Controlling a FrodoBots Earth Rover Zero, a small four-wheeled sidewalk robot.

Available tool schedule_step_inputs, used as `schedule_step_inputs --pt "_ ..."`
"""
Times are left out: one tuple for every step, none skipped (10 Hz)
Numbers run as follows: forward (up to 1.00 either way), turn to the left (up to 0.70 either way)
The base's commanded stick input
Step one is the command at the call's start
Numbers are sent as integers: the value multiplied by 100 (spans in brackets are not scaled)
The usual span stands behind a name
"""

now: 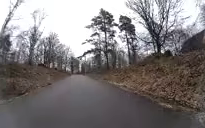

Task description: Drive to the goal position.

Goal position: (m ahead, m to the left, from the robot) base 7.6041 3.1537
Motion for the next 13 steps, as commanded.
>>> schedule_step_inputs --pt "70 35" --pt "70 35" --pt "70 35" --pt "70 30" --pt "70 5" --pt "70 0" --pt "70 0" --pt "70 0" --pt "70 0" --pt "70 0" --pt "70 0" --pt "70 0" --pt "70 0"
